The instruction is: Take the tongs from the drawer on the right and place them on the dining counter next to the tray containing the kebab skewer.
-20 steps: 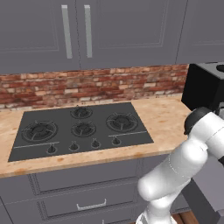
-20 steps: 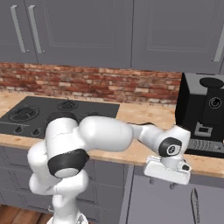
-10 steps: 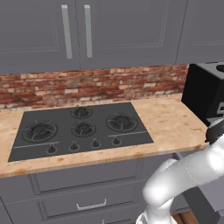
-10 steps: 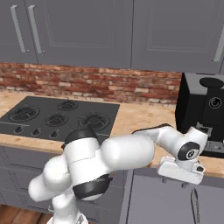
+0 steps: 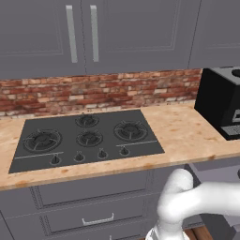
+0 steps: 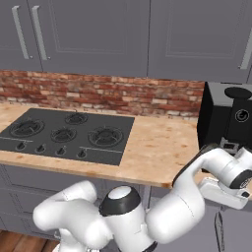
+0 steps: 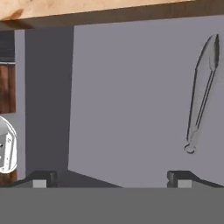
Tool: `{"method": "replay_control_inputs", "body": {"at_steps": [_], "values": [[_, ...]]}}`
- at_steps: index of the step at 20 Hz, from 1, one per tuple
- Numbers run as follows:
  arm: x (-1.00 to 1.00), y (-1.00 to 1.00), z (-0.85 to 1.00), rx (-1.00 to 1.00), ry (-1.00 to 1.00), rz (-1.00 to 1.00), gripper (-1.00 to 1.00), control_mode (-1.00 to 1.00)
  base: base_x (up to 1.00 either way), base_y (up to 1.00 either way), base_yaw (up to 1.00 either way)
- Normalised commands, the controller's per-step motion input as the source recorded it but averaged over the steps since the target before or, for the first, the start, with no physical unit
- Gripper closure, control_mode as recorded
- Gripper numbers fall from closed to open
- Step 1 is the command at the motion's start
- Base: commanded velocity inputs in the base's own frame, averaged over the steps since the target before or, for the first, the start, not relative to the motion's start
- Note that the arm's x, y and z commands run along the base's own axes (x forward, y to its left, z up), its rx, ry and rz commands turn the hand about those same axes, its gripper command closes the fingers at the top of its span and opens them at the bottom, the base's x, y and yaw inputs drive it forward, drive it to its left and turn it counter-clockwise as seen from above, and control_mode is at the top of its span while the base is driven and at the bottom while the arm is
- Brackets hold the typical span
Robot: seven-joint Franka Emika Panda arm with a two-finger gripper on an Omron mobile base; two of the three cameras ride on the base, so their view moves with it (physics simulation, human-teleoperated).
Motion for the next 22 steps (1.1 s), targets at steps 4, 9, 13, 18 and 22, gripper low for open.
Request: {"method": "replay_control_inputs", "body": {"at_steps": [4,9,13,18,22], "values": [[0.17,-0.26,0.00,0.00,0.00,-0.15,-1.00,-1.00,0.00,0.00,0.00],[0.04,-0.24,0.00,0.00,0.00,-0.13,-1.00,-1.00,0.00,0.00,0.00],[0.00,-0.18,-0.01,-0.03,0.00,-0.13,-1.00,-1.00,0.00,0.00,0.00],[0.00,-0.02,-0.11,-0.01,-0.05,-0.11,-1.00,-1.00,0.00,0.00,0.00],[-0.02,0.00,-0.21,-0.06,-0.16,-0.07,-1.00,-1.00,0.00,0.00,0.00]]}}
